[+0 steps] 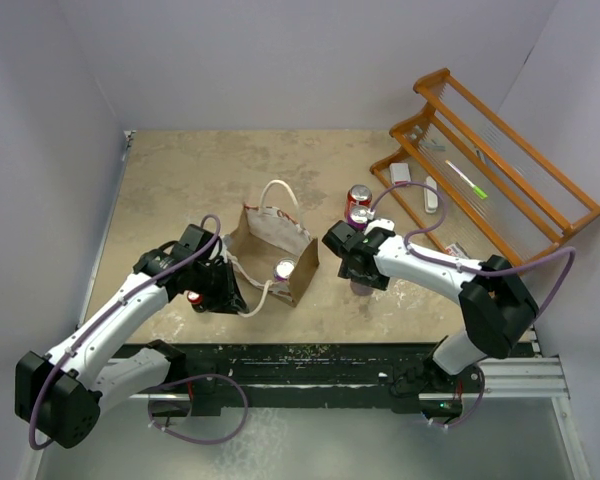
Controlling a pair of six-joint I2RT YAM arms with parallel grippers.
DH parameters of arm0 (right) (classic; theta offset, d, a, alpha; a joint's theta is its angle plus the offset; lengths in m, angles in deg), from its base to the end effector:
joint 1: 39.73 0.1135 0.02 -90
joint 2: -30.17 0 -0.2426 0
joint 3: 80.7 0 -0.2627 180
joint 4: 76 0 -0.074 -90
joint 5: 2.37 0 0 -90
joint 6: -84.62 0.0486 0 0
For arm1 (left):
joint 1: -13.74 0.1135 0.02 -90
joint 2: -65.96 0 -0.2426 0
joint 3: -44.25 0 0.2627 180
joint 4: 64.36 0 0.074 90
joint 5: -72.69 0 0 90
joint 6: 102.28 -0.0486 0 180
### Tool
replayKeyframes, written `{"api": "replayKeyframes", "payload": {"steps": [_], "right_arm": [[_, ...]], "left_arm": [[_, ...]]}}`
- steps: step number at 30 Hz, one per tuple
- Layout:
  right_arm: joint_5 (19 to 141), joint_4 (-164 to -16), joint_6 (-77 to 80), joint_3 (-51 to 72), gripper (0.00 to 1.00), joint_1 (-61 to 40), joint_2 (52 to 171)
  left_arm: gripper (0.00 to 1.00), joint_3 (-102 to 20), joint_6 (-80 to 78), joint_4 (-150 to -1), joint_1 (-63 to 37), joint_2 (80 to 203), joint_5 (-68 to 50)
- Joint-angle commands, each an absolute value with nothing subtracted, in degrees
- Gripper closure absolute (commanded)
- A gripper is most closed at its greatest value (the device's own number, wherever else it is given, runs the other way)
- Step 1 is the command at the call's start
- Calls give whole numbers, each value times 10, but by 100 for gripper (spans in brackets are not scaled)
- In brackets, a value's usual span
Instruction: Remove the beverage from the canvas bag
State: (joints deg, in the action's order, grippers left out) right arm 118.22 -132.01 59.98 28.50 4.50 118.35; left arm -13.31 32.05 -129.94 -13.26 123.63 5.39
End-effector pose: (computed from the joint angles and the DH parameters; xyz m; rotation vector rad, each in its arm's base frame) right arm 0.2294 0.1888 0.1665 0.5658 2.4800 -0.0976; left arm 0.1714 -0.1084 0.2097 -0.3139 2.8948 -0.8397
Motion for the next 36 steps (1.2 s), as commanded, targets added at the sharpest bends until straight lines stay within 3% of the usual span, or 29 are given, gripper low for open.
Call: {"api": "replayKeyframes", "payload": {"steps": [1, 6, 9, 15, 22, 36], "right_arm": [[1225, -1313, 606, 263, 100, 41, 1185], [1228, -1313, 609, 270, 99, 39, 1188], [1221, -1311, 610, 276, 89, 39, 1187], [1213, -1308, 604, 279, 53, 39, 1173], [1205, -1301, 585, 279, 2, 39, 1148], [1146, -1276, 571, 347, 0, 39, 1055]], "left_arm": [[100, -152, 305, -1308, -131, 1239, 54], [100, -150, 306, -1307, -131, 1242, 55], [100, -147, 308, -1305, -131, 1241, 56], [100, -141, 313, -1300, -131, 1237, 60], [100, -131, 322, -1293, -131, 1229, 66], [100, -121, 323, -1289, -131, 1226, 75]]}}
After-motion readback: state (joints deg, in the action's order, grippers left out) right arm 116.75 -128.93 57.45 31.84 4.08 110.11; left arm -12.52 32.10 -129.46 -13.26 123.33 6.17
